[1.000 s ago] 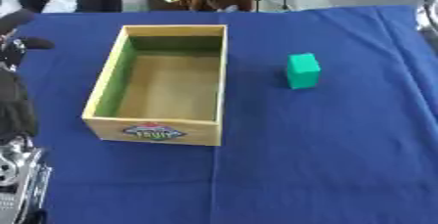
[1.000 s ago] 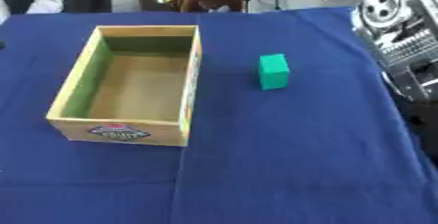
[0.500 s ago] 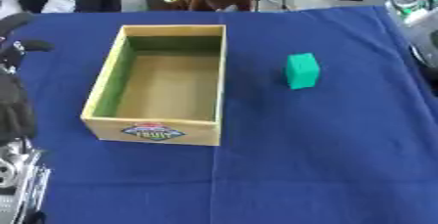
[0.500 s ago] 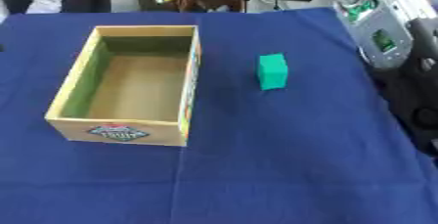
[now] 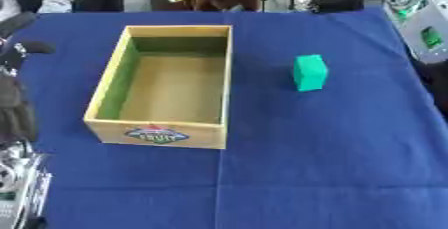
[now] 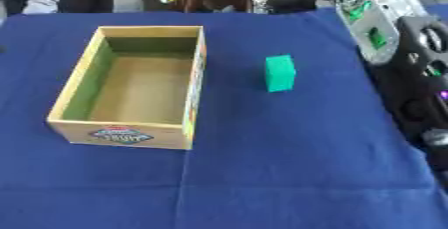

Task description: Pick up objects on the table and place them in the box.

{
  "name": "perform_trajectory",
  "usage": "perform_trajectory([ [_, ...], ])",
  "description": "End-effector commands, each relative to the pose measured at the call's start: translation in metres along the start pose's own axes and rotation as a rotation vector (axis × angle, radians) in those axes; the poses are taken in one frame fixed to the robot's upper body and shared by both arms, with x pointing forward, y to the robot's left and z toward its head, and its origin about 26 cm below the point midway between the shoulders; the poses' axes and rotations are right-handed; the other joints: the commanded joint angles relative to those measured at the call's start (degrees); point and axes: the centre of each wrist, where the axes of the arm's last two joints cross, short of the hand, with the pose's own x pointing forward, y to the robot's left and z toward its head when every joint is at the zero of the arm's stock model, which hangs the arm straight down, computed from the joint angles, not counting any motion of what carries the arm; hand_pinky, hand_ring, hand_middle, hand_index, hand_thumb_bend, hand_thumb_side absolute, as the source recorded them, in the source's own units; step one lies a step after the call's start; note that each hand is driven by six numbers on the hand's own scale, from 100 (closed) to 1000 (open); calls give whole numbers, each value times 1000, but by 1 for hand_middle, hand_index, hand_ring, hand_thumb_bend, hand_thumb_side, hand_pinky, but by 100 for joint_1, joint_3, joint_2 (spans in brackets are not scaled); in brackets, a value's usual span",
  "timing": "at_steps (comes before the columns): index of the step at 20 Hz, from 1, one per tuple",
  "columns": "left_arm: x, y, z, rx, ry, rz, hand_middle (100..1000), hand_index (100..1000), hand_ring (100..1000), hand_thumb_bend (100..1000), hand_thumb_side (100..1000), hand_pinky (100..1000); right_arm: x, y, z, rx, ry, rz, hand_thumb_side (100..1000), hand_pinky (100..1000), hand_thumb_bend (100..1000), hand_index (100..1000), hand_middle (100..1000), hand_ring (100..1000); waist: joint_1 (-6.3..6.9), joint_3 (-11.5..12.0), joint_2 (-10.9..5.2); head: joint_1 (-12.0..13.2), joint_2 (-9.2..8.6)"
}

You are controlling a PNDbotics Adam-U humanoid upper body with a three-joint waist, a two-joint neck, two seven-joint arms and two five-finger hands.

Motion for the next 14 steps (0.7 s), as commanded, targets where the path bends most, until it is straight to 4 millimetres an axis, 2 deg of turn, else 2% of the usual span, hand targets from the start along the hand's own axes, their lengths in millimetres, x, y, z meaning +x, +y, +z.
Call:
perform_trajectory([
  [1,5,1,-3,-8,-20,-2,870,753,716,100,969,503,-7,-16,6,4,2,15,956,886,288,965,864,929,-12,-11,-110,20,-7],
  [3,5,1,-3,-9,-19,-2,871,753,716,100,969,503,-10,-16,7,42,-3,17,932,892,377,980,876,939,-18,-20,-108,27,-6],
  [4,5,1,-3,-10,-19,-2,871,753,716,100,969,503,-11,-16,8,62,-5,19,902,897,453,989,884,945,-20,-23,-108,31,-6],
  [5,5,1,-3,-9,-18,-3,871,753,716,100,969,503,-13,-15,8,85,-6,20,902,897,453,989,884,945,-20,-26,-109,34,-5],
  [6,5,1,-3,-9,-18,-3,871,752,716,100,969,503,-15,-13,7,119,-8,19,799,906,584,1000,897,956,-21,-28,-108,34,-5],
  [7,5,1,-3,-9,-18,-3,871,752,717,100,969,503,-16,-12,7,153,-11,18,737,909,609,1000,905,959,-21,-30,-108,33,-4],
  [9,5,1,-3,-9,-17,-3,872,752,717,100,969,503,-18,-11,7,216,-17,20,649,919,613,1000,926,966,-20,-32,-107,33,-11],
  [14,5,1,-3,-11,-16,-2,872,752,717,100,968,504,-23,1,3,337,-39,43,526,935,492,1000,951,973,-14,-30,-103,24,-18],
])
